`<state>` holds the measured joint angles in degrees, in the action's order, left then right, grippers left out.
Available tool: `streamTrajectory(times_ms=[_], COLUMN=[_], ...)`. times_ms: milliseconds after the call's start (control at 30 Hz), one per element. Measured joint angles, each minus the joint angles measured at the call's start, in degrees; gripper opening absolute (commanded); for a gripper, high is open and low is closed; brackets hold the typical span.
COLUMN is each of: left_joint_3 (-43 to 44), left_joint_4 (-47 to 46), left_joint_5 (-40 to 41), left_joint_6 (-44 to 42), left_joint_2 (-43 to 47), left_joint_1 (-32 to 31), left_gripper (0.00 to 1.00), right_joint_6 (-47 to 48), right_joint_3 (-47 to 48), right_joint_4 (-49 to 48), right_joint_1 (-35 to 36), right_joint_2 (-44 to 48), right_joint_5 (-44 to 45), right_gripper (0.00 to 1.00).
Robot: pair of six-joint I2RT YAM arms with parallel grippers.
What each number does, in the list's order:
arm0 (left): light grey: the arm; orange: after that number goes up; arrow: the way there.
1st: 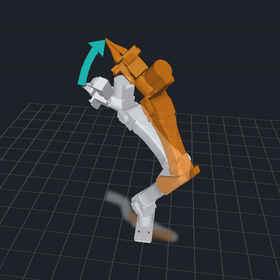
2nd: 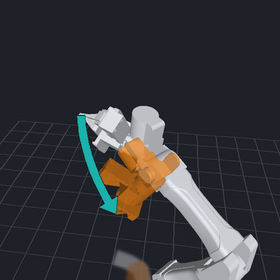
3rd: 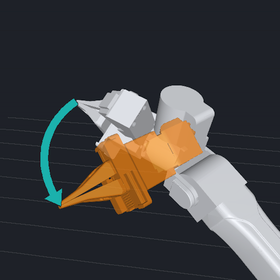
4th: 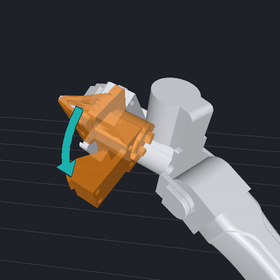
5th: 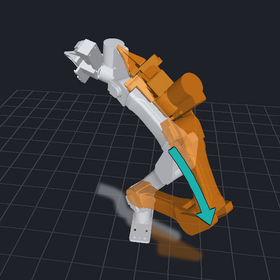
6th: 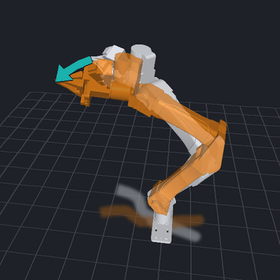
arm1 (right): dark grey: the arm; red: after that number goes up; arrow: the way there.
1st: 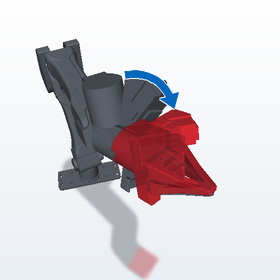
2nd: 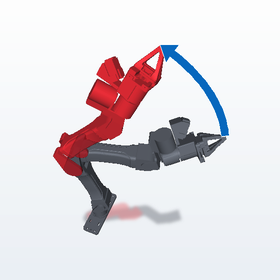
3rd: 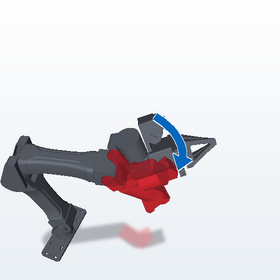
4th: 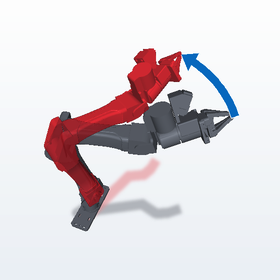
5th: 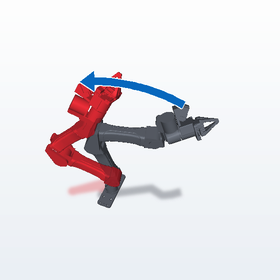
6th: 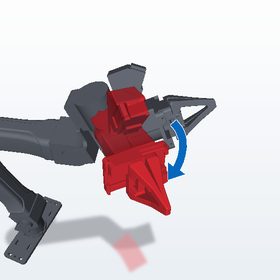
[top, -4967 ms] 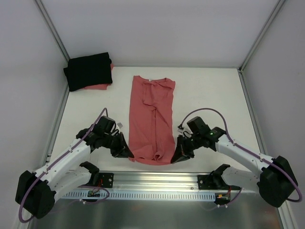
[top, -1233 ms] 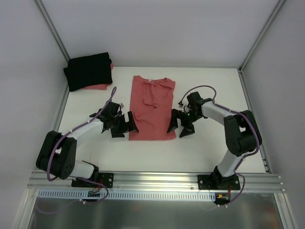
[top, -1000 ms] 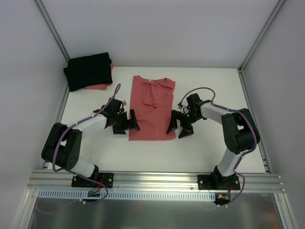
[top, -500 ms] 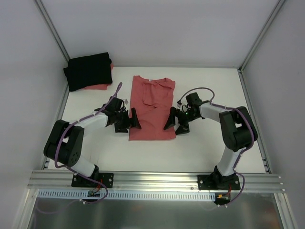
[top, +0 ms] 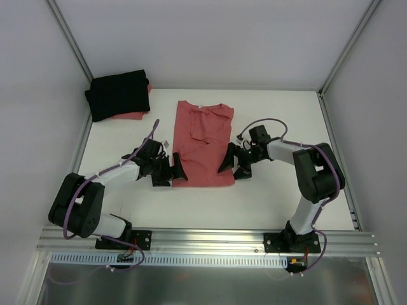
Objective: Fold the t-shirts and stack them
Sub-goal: Grab one side of the 2/3 rectangular tshirt with both arms
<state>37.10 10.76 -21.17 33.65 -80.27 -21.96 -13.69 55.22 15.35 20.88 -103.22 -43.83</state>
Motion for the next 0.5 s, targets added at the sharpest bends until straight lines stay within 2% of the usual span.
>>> streamTrajectory(times_ms=[233, 333, 367, 467, 500], left_joint_3=[-0.5, -0.37, -0.24, -0.04, -0.02], left_joint_4=[-2.89, -4.42, -4.83, -5.42, -5.51], left_joint_5=[-1.09, -1.38, -1.53, -1.81, -1.9], left_joint_6=[3.56, 5.18, 5.6, 6.27, 6.32], left_joint_2=[-0.76, -1.92, -2.47, -3.98, -4.26], left_joint_1=[-2.73, -4.63, -5.14, -5.84, -5.86], left_gripper=[0.89, 0.77, 0.69, 0.57, 0.5], right_joint_6=[-1.16, -1.66, -1.86, -2.16, -2.21], right_joint_3=[-2.23, -3.54, -3.89, -4.5, -4.66], right_joint_4=[-2.12, -2.78, -2.8, -3.08, -3.06], right_joint_1=[0.92, 1.62, 1.79, 1.9, 1.9], right_joint_2=[1.42, 2.29, 2.51, 2.82, 2.82], right_joint_5=[-0.02, -0.04, -0.07, 0.24, 0.33], right_gripper=[0.9, 0.89, 0.88, 0.78, 0.64])
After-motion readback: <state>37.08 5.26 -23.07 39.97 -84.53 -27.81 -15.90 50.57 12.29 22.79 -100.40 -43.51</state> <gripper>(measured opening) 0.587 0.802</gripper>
